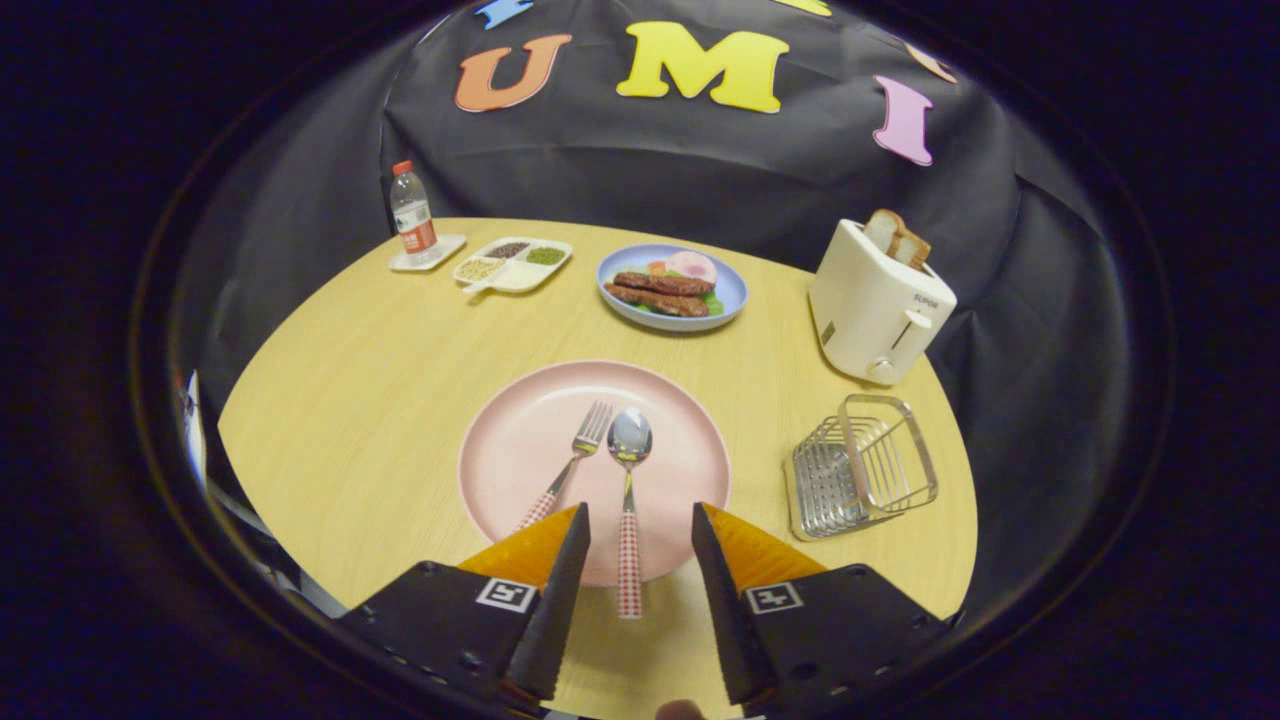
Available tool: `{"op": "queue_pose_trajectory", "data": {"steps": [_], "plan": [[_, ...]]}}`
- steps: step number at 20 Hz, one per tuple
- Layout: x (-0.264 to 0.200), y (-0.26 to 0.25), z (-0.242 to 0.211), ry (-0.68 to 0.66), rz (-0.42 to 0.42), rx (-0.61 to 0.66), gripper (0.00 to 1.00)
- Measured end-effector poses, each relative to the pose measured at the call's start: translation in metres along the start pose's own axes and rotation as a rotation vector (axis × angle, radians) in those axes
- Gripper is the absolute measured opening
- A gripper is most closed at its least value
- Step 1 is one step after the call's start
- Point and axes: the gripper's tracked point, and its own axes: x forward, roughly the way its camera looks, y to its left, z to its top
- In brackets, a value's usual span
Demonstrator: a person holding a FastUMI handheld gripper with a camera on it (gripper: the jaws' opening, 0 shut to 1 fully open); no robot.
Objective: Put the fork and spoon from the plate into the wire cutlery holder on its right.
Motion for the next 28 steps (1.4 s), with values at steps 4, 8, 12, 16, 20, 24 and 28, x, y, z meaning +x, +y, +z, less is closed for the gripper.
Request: {"op": "queue_pose_trajectory", "data": {"steps": [4,8,12,16,20,24,28], "plan": [[0.024,0.004,-0.011,0.041,-0.007,-0.017,0.4],[0.039,0.009,-0.025,0.1,0.01,-0.005,0.25],[0.045,0.002,-0.028,0.145,0.003,0.003,0.17],[0.042,0.003,-0.028,0.191,0.025,0.008,0.06],[0.008,-0.001,-0.01,0.257,0.076,0.026,0.02],[-0.045,-0.027,0.033,0.341,0.112,0.007,0.02],[-0.084,-0.086,0.068,0.384,0.05,-0.039,0.02]]}}
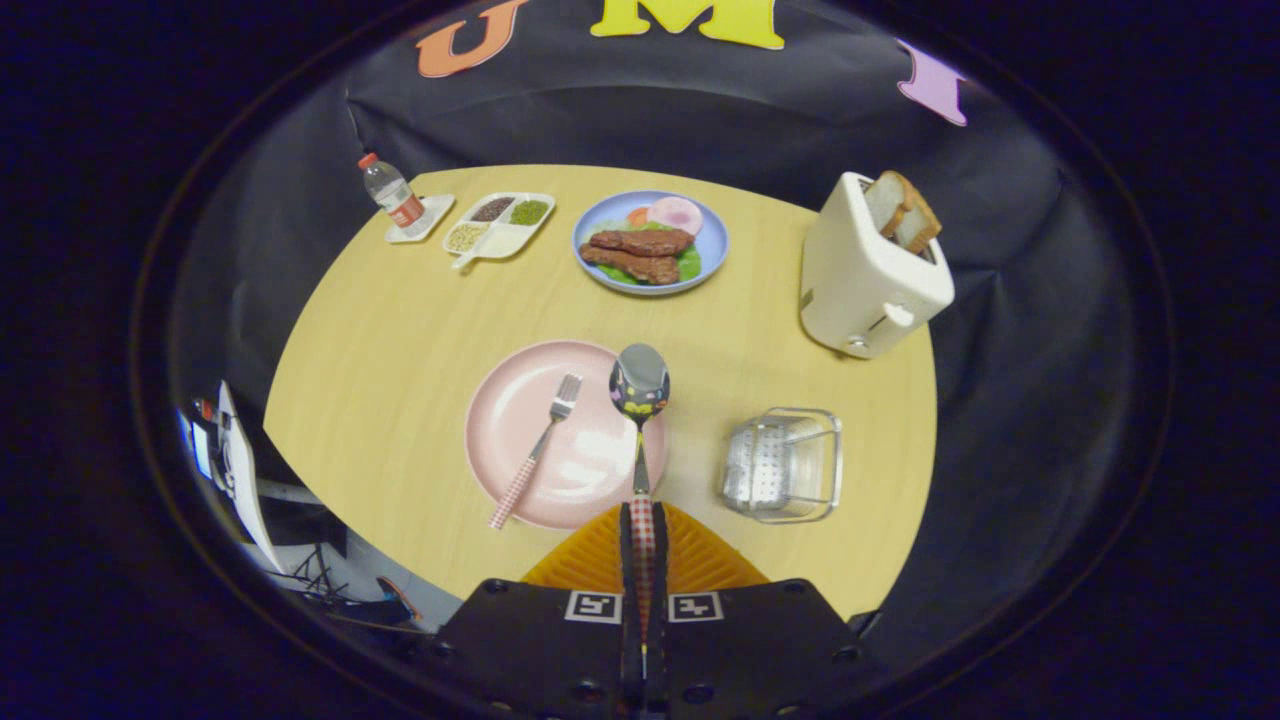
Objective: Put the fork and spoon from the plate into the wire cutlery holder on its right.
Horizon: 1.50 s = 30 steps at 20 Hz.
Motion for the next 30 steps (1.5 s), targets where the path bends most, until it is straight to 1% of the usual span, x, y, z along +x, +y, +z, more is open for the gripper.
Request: {"op": "queue_pose_trajectory", "data": {"steps": [2,5,8,12,18,22,23,25,26,27,28,30], "plan": [[-0.01,-0.015,-0.008,0.058,0.012,0.017,0.02],[-0.014,-0.041,-0.025,0.183,0.047,0.102,0.02],[-0.004,-0.074,-0.037,0.283,0.012,0.131,0.02],[0.018,-0.081,-0.051,0.419,0.043,0.181,0.02],[0.052,-0.089,-0.036,0.526,0.044,0.184,0.02],[0.065,-0.095,-0.029,0.545,0.024,0.177,0.02],[0.067,-0.097,-0.029,0.55,0.019,0.179,0.05],[0.071,-0.098,-0.023,0.529,0.018,0.191,0.08],[0.072,-0.097,-0.021,0.515,0.025,0.2,0.08],[0.074,-0.097,-0.018,0.496,0.03,0.209,0.11],[0.073,-0.099,-0.015,0.472,0.027,0.21,0.11],[0.069,-0.103,-0.005,0.398,0.018,0.2,0.29]]}}
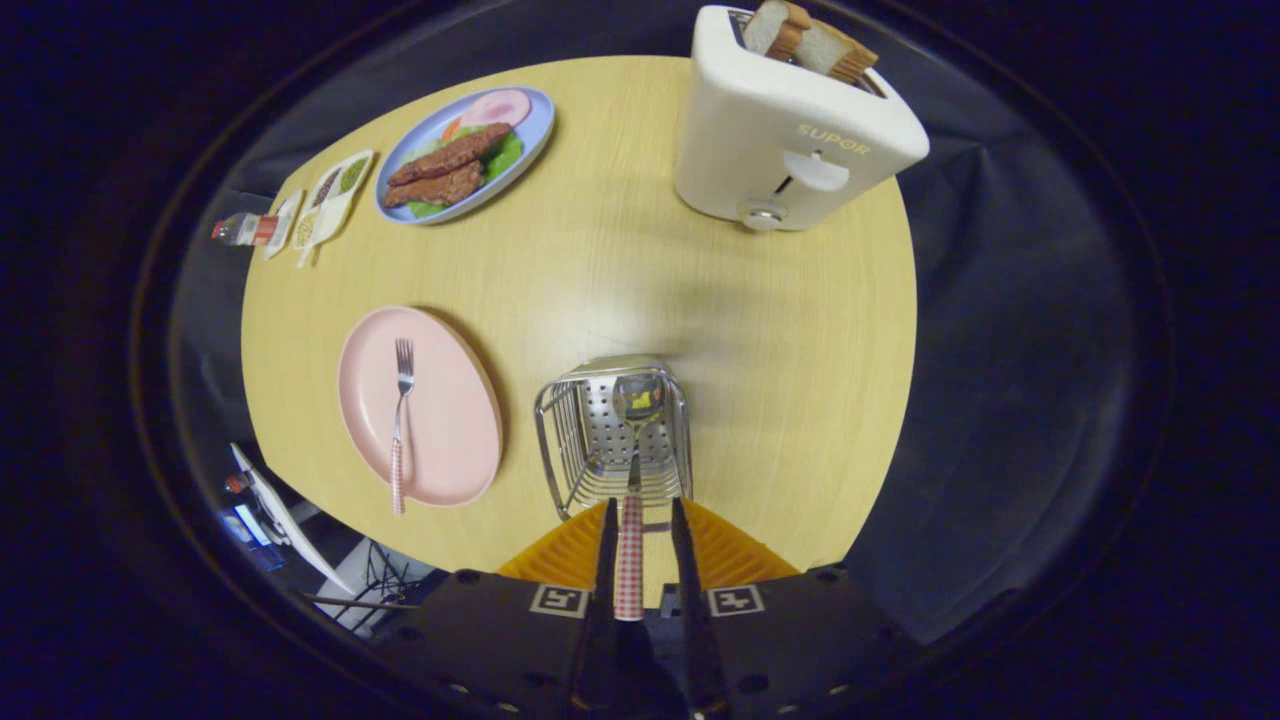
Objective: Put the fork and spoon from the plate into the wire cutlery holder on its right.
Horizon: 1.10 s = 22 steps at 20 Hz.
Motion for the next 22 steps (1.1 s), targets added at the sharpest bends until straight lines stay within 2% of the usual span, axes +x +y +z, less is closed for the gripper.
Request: {"op": "queue_pose_trajectory", "data": {"steps": [2,6,11,13,16,19,22], "plan": [[-0.01,0.003,0.007,-0.095,0.009,-0.005,0.51],[-0.034,0.028,0.003,-0.284,0.053,0.006,0.73],[-0.06,0.087,-0.014,-0.577,0.1,0.025,0.95],[-0.055,0.115,-0.027,-0.663,0.106,0.03,0.95],[-0.031,0.162,-0.049,-0.718,0.152,0.064,0.96],[-0.003,0.198,-0.057,-0.731,0.184,0.109,0.97],[0.029,0.223,-0.057,-0.712,0.16,0.094,0.97]]}}
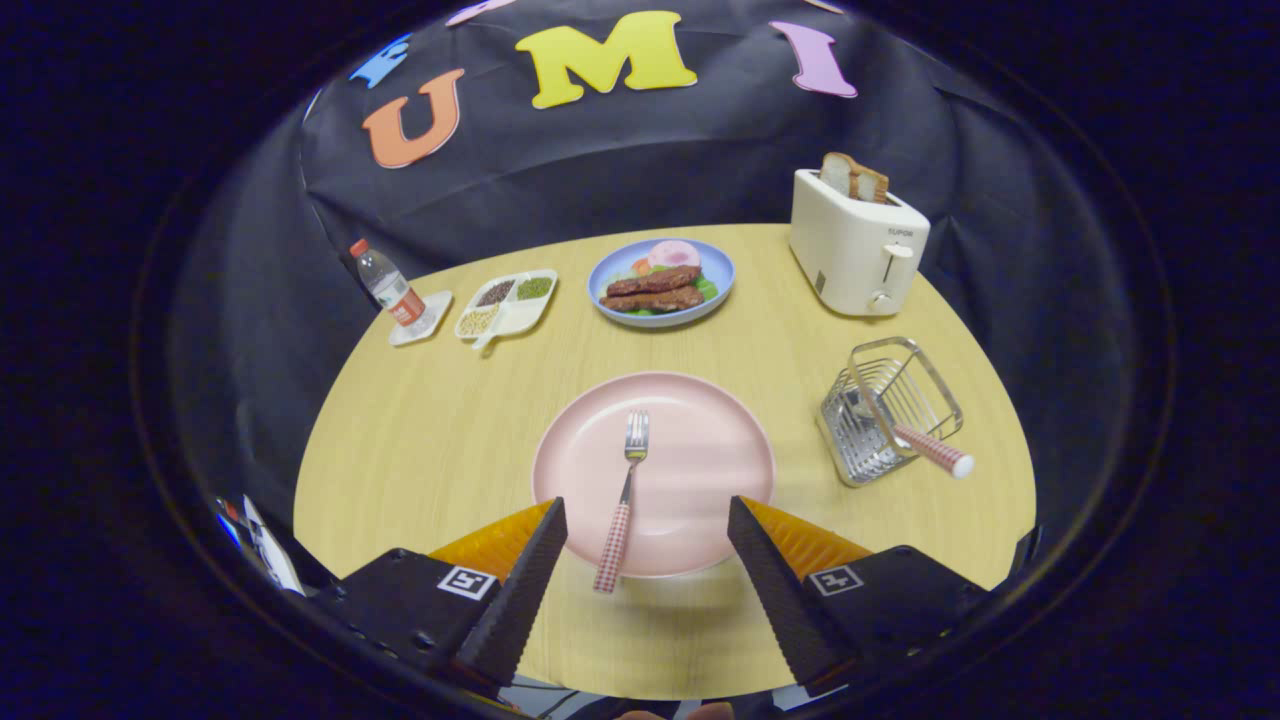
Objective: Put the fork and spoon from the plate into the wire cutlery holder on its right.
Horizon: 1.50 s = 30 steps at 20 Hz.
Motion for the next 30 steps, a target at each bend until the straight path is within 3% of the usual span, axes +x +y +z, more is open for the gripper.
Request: {"op": "queue_pose_trajectory", "data": {"steps": [3,6,8,11,12,13,16,20,25,30], "plan": [[0.026,0.01,-0.018,0.033,-0.029,-0.034,0.96],[0.046,0.011,-0.029,0.061,-0.057,-0.05,0.85],[0.056,0.012,-0.037,0.083,-0.064,-0.038,0.71],[0.065,0.009,-0.041,0.099,-0.079,-0.033,0.41],[0.067,0.008,-0.042,0.105,-0.089,-0.03,0.36],[0.07,0.004,-0.043,0.107,-0.105,-0.025,0.18],[0.066,-0.003,-0.039,0.133,-0.122,-0.022,0.04],[0.042,-0.014,-0.023,0.207,-0.105,-0.032,0.04],[-0.027,-0.04,0.041,0.231,-0.083,-0.089,0.03],[-0.085,-0.096,0.079,0.311,-0.097,-0.119,0.04]]}}
